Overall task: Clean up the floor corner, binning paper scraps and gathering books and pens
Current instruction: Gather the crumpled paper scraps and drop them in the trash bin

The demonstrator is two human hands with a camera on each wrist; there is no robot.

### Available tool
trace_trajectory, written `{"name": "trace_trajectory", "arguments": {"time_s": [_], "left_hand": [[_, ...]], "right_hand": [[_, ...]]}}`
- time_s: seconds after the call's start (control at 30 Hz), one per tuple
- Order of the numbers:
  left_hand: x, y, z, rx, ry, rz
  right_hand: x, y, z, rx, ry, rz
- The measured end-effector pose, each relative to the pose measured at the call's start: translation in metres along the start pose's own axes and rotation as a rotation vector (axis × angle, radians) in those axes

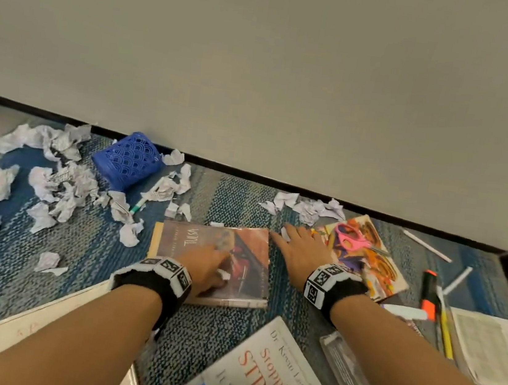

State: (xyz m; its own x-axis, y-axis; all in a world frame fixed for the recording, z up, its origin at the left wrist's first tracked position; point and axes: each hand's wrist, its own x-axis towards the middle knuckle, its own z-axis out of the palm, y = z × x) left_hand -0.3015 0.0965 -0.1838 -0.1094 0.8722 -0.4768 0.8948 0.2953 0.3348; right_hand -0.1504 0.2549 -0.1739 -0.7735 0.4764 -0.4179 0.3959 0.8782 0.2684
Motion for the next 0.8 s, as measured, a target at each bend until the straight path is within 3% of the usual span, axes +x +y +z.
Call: {"name": "trace_trajectory", "arguments": {"time_s": [0.1, 0.23, 0.33, 0.47, 0.57, 0.63, 0.8], "left_hand": [[0.019, -0.003, -0.014, -0.103, 0.181, -0.072], [0.04, -0.009, -0.025, -0.238, 0.419, -0.275], [0.05, -0.014, -0.023, -0.213, 0.397, -0.416], [0.058, -0.021, -0.016, -0.205, 0.332, -0.44], [0.063, -0.025, -0.016, -0.197, 0.261, -0.436], [0.066, -0.026, -0.015, -0.19, 0.235, -0.448], [0.072, -0.02, -0.01, -0.149, 0.227, -0.433]], "right_hand": [[0.011, 0.004, 0.003, -0.052, 0.045, -0.024], [0.019, 0.009, 0.003, -0.026, 0.03, -0.093], [0.024, 0.015, 0.006, 0.206, 0.044, -0.043], [0.021, 0.024, 0.006, 0.551, 0.182, 0.062], [0.019, 0.028, 0.007, 0.67, 0.166, 0.104], [0.022, 0.033, 0.01, 0.7, 0.136, 0.173], [0.034, 0.061, 0.007, 0.541, 0.28, 0.485]]}}
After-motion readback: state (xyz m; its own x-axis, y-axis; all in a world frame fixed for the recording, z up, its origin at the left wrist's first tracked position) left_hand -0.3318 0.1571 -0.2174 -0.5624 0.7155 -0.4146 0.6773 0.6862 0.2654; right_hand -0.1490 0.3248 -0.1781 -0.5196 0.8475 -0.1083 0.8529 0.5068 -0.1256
